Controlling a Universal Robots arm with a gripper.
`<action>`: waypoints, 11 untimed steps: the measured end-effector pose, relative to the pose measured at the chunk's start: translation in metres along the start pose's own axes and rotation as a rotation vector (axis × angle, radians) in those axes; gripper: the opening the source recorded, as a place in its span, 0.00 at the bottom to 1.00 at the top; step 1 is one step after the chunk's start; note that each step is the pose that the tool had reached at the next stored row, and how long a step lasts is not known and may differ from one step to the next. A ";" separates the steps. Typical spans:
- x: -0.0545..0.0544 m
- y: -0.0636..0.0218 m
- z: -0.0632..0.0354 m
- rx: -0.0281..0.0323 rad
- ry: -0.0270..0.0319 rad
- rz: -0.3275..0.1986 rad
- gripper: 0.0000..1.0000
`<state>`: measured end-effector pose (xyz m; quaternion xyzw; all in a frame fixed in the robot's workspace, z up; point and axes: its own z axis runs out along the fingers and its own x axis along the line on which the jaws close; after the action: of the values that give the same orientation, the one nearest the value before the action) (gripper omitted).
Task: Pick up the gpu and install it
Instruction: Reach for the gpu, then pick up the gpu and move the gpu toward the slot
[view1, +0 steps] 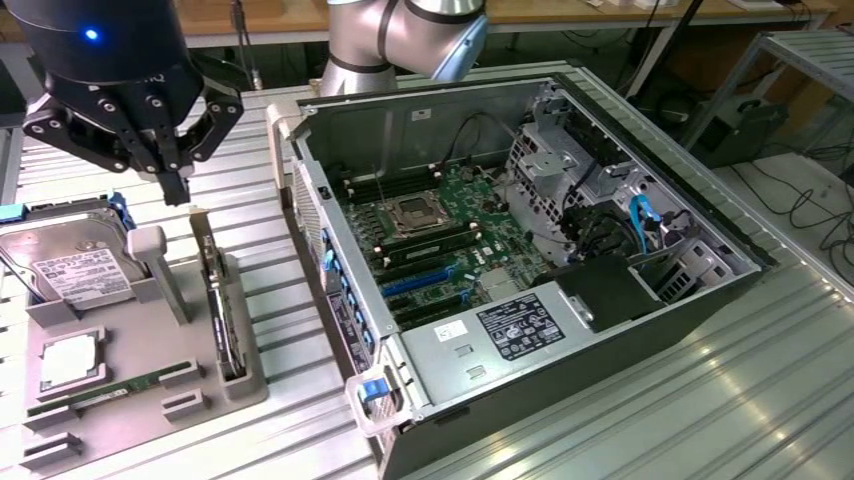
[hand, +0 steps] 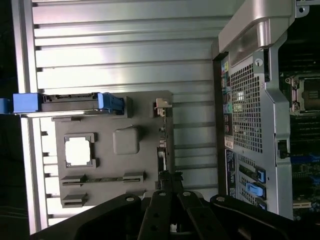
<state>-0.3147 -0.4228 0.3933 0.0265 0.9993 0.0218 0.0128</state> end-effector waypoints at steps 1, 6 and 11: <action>0.001 -0.0001 0.0000 -0.0001 0.0000 -0.001 0.11; 0.003 -0.0003 0.0000 -0.0002 0.0001 -0.002 0.11; 0.003 -0.0003 0.0000 -0.0001 0.0000 -0.002 0.11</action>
<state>-0.3175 -0.4230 0.3933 0.0254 0.9994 0.0219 0.0128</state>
